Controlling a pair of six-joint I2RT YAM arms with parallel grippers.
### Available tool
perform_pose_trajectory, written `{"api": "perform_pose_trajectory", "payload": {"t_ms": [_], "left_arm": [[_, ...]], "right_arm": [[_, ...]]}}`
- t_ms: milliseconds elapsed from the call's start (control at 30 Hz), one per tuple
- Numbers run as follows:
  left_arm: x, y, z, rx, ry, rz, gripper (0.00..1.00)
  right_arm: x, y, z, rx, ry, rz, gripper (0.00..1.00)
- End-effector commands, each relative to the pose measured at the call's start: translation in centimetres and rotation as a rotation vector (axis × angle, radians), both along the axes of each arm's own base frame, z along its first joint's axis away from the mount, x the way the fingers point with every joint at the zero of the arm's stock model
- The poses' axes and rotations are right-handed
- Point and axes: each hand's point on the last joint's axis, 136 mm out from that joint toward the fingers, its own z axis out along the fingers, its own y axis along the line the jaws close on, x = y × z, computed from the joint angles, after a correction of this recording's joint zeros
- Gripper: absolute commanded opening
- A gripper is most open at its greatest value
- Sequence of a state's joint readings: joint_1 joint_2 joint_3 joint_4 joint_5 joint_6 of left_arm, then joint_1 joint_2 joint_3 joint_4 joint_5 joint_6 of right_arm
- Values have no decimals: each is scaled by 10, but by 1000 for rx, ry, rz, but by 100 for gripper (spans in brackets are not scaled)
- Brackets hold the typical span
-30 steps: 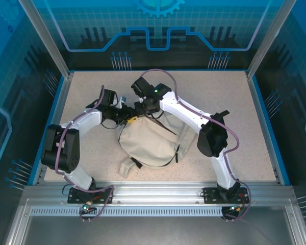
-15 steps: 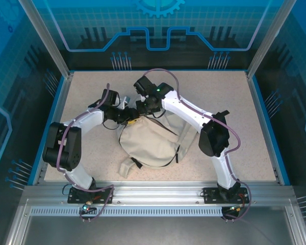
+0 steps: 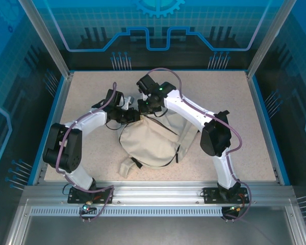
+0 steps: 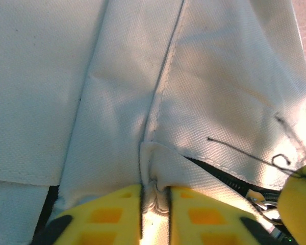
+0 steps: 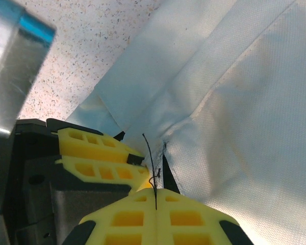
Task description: Pack the student bag
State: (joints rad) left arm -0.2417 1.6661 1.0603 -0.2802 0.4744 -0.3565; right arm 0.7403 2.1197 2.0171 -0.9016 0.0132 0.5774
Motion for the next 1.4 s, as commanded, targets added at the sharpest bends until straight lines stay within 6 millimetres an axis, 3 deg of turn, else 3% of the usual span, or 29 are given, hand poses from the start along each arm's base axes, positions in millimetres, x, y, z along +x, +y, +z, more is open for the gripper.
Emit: {"api": "perform_pose_trajectory", "payload": {"t_ms": [0, 100, 367, 567, 767, 1000, 1033, 1200, 1367], "left_arm": [[9, -8, 10, -2, -37, -21, 13], [9, -8, 11, -5, -40, -12, 0], [11, 13, 5, 96, -51, 78, 0], [11, 28, -12, 180, -1, 138, 0], [13, 30, -17, 189, 13, 152, 0], [13, 21, 12, 98, 5, 181, 0], [11, 21, 18, 81, 9, 195, 1], [-8, 5, 47, -78, 90, 260, 44], [-31, -16, 54, -194, 216, 324, 55]], "right_arm": [[-3, 0, 28, 70, -23, -5, 0], [-3, -4, 27, 56, -28, -15, 0], [-12, -40, 22, -65, -19, -93, 0], [-35, -76, 9, -171, 16, -135, 0], [-60, -115, 4, -247, 18, -184, 0], [-64, -104, -3, -171, 49, -153, 0], [-63, -103, -3, -168, 48, -154, 0], [-55, -93, 0, -114, 38, -148, 0], [-49, -84, -1, -63, 37, -151, 0]]}}
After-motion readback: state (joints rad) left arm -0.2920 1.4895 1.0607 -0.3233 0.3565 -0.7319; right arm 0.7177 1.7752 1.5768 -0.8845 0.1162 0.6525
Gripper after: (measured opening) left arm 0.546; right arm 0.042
